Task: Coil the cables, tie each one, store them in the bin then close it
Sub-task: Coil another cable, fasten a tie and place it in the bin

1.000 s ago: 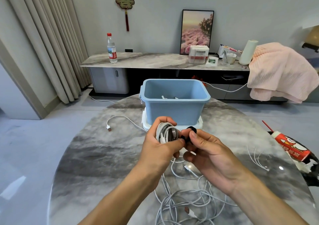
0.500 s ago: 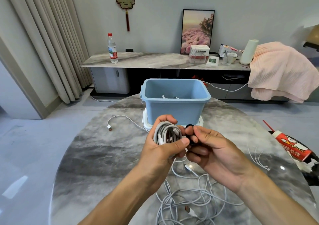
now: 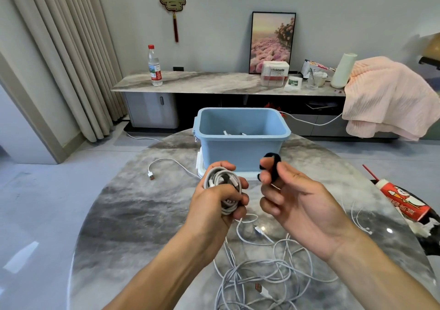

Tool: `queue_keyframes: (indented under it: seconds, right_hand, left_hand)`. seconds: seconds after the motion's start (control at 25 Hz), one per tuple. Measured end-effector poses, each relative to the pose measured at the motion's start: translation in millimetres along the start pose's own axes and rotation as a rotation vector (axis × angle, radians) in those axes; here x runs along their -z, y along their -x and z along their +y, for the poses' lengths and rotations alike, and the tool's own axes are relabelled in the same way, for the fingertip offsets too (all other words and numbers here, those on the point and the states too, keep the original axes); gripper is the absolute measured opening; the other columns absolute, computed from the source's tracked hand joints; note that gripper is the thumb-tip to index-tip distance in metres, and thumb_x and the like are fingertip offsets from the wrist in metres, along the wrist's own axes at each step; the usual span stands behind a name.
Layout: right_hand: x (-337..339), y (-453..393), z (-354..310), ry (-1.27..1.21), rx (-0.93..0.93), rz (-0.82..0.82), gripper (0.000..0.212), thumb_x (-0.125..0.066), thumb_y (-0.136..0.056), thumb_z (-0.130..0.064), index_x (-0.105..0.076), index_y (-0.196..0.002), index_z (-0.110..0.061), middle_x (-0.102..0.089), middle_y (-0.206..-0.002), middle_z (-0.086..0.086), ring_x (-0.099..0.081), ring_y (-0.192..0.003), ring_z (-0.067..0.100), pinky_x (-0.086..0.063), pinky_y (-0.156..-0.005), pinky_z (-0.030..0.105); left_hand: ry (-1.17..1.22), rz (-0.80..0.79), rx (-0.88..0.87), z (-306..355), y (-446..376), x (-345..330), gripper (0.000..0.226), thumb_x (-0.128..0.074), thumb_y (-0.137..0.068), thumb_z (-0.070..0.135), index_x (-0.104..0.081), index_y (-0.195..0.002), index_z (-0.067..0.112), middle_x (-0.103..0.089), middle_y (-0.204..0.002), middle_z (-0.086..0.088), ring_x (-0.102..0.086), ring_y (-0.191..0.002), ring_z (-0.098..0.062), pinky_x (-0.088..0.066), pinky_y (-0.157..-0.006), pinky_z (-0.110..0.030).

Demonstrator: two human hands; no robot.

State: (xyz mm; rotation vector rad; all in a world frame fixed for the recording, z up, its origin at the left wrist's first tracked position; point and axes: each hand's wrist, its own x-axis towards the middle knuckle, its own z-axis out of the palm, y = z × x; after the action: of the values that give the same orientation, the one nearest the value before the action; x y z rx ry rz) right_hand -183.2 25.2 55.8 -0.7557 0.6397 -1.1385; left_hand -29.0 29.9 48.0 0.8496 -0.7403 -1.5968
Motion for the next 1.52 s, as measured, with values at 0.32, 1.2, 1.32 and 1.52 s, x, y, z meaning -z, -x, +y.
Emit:
queue_keyframes:
  seconds: [0.32,1.2,1.32,1.52]
  right_hand:
    - [-1.1,3.8,8.8,-0.107,-0.064,-0.033,0.018,-0.047,-0.094,-0.015,-0.063,-0.102,-0.019,-0.061,-0.066,0.009,-0.03,-0.03,0.006,-0.026,-0.033,0.017]
    - [5.0,9.8,-1.7,1.824,0.924,-0.132,0.015,-0.059,-0.092,-0.03,-0.071,-0.09,-0.023,-0.063,-0.076,-0.01,-0.055,-0.072,0.015,-0.051,-0.058,0.037]
    - [4.9,9.8,6.7,1.866,1.095,-0.048,0.013,-0.063,-0.092,-0.017,-0.068,-0.08,-0.015,-0.059,-0.071,-0.002,-0.052,-0.065,0.022,-0.048,-0.055,0.038]
    - [-2.1,12.0,23.6,1.901,1.324,0.132,0.027,-0.064,-0.087,-0.001,-0.057,-0.063,-0.01,-0.048,-0.059,0.004,-0.041,-0.054,0.023,-0.04,-0.046,0.037]
  left_hand:
    - [-0.08,-0.046,0.011,-4.3,6.6,-2.8,0.032,-0.062,-0.082,-0.008,-0.055,-0.097,0.019,-0.063,-0.077,-0.01,-0.058,-0.059,-0.017,-0.038,-0.05,-0.024]
    - [-0.175,-0.095,0.153,-5.7,12.2,-11.5,0.054,-0.037,-0.09,0.067,-0.072,-0.114,0.033,-0.052,-0.066,-0.002,-0.043,-0.05,-0.013,-0.028,-0.049,-0.023]
    - [-0.179,-0.055,0.132,-5.4,12.8,-14.1,0.034,-0.048,-0.093,0.05,-0.066,-0.119,0.038,-0.047,-0.06,0.001,-0.043,-0.048,-0.012,-0.029,-0.05,-0.025]
    - [-0.199,-0.022,0.157,-7.8,12.2,-10.2,0.037,-0.057,-0.088,0.045,-0.06,-0.108,0.014,-0.043,-0.072,-0.005,-0.043,-0.061,-0.015,-0.031,-0.054,-0.029]
